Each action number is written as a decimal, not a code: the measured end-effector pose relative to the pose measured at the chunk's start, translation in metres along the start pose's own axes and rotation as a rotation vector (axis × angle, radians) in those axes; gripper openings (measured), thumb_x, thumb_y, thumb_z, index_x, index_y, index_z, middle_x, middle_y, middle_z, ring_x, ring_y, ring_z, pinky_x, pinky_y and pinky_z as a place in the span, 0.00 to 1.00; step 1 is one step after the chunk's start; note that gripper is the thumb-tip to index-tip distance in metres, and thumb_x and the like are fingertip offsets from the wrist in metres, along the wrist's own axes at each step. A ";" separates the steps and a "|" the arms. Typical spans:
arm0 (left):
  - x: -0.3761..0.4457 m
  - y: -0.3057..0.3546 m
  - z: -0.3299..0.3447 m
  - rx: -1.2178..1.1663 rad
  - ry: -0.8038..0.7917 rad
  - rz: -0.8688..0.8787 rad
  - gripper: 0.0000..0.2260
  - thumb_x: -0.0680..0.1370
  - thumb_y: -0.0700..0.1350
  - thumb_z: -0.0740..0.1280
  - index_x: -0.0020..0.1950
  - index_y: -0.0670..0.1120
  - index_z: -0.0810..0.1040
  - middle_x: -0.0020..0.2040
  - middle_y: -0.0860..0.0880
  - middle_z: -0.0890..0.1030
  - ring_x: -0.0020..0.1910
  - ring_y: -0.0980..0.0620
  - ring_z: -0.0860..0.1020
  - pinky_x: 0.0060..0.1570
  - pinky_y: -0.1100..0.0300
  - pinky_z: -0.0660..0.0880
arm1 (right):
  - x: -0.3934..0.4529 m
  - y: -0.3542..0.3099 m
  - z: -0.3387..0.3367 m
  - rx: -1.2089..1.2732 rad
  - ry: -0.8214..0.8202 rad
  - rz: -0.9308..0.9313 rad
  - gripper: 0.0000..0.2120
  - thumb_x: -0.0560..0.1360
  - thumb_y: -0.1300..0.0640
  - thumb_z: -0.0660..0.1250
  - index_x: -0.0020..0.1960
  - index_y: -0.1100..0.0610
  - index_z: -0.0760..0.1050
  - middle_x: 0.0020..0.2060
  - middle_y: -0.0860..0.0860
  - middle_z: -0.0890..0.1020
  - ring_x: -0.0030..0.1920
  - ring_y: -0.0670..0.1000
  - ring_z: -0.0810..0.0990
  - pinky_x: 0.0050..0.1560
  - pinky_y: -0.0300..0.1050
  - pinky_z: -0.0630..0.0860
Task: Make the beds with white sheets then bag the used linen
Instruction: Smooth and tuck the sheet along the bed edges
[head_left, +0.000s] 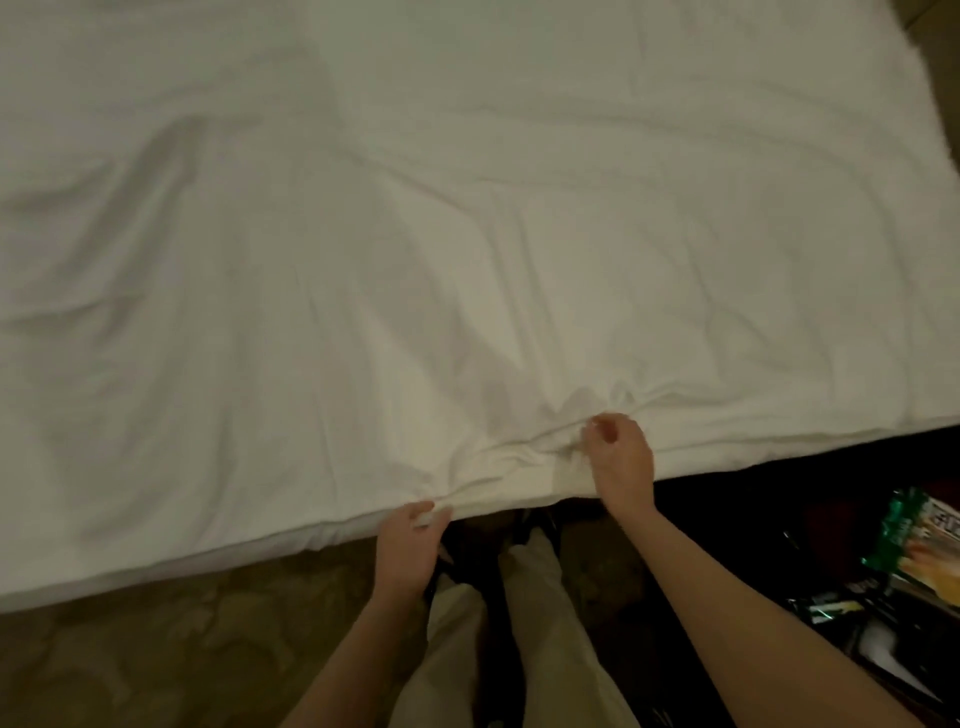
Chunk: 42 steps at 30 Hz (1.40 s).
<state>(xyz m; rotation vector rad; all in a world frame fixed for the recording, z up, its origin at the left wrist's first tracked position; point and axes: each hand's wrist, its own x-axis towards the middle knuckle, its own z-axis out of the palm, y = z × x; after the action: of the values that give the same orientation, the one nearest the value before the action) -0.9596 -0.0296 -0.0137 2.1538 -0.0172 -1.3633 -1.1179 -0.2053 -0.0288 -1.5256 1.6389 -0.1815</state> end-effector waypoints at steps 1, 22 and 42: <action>0.003 0.007 0.005 -0.296 -0.052 -0.185 0.21 0.79 0.50 0.66 0.68 0.40 0.72 0.54 0.46 0.79 0.52 0.51 0.78 0.50 0.65 0.74 | 0.006 -0.004 -0.004 0.120 0.044 0.144 0.16 0.79 0.50 0.64 0.62 0.60 0.74 0.58 0.53 0.77 0.54 0.49 0.74 0.56 0.40 0.69; 0.024 0.023 0.063 -0.838 0.019 -0.351 0.28 0.79 0.54 0.65 0.71 0.35 0.66 0.65 0.38 0.76 0.59 0.48 0.78 0.47 0.60 0.80 | 0.033 0.028 -0.028 0.906 0.323 0.808 0.15 0.72 0.50 0.74 0.37 0.59 0.74 0.31 0.51 0.76 0.27 0.46 0.68 0.30 0.42 0.70; 0.012 0.075 0.136 -1.098 0.018 -0.337 0.07 0.76 0.43 0.70 0.53 0.47 0.77 0.53 0.48 0.80 0.52 0.51 0.79 0.52 0.58 0.77 | 0.093 0.053 -0.114 1.341 0.294 0.695 0.08 0.71 0.55 0.75 0.45 0.56 0.77 0.38 0.52 0.77 0.35 0.48 0.74 0.48 0.45 0.80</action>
<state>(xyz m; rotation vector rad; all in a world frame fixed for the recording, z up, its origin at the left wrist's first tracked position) -1.0452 -0.1593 -0.0296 1.2429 0.9134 -1.1025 -1.2207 -0.3231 -0.0364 0.0899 1.5609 -0.9127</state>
